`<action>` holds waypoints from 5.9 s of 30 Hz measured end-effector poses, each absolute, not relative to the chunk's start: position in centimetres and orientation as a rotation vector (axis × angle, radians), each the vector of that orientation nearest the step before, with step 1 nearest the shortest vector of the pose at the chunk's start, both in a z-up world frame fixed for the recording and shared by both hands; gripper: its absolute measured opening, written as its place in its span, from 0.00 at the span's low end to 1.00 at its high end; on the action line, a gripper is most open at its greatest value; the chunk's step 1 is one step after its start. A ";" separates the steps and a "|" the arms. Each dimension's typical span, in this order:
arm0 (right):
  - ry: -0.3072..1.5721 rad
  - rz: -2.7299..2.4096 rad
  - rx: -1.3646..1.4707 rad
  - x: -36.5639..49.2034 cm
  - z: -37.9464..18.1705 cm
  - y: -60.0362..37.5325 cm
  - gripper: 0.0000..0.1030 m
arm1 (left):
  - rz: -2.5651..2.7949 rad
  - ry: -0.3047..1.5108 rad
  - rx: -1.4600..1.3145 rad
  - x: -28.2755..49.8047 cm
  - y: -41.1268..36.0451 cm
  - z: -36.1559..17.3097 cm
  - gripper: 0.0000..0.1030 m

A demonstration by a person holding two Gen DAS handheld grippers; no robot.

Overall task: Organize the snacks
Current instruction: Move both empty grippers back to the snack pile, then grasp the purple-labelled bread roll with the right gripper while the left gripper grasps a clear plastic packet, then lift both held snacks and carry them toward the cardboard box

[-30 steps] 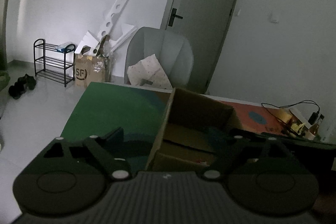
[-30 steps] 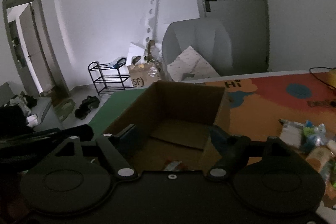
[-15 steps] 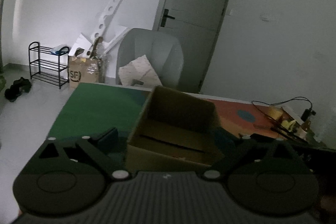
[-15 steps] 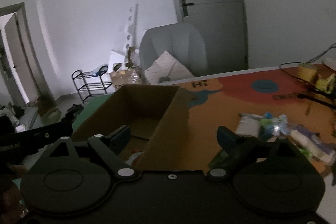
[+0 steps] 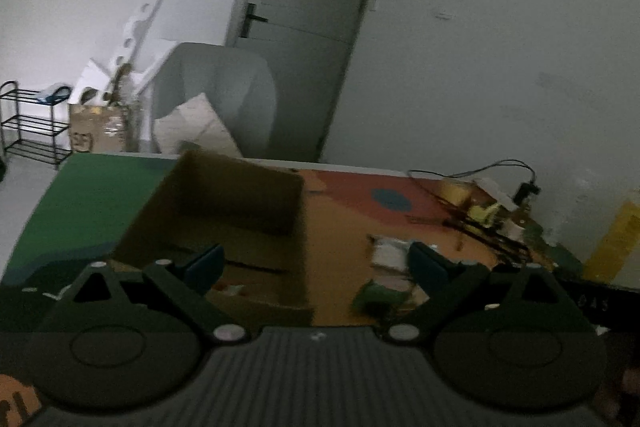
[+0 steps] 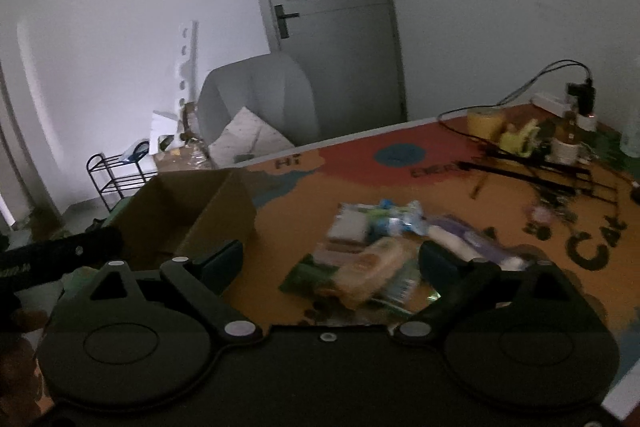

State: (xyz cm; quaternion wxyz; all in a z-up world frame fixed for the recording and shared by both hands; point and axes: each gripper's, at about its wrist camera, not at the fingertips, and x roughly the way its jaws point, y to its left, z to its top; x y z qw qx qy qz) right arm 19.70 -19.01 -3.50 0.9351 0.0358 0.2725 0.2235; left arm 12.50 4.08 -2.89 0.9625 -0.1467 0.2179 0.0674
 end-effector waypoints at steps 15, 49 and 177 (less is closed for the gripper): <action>0.595 0.339 0.116 20.4 -5.2 -25.3 0.94 | 0.010 0.524 -0.276 14.7 -1.1 -4.8 0.95; 0.627 0.340 0.131 27.7 -11.2 -29.5 0.56 | 0.036 0.628 -0.326 21.1 -5.4 -12.3 0.69; 0.561 0.535 0.195 22.1 -5.6 -18.8 0.29 | 0.128 0.329 -0.286 12.3 1.3 -4.1 0.32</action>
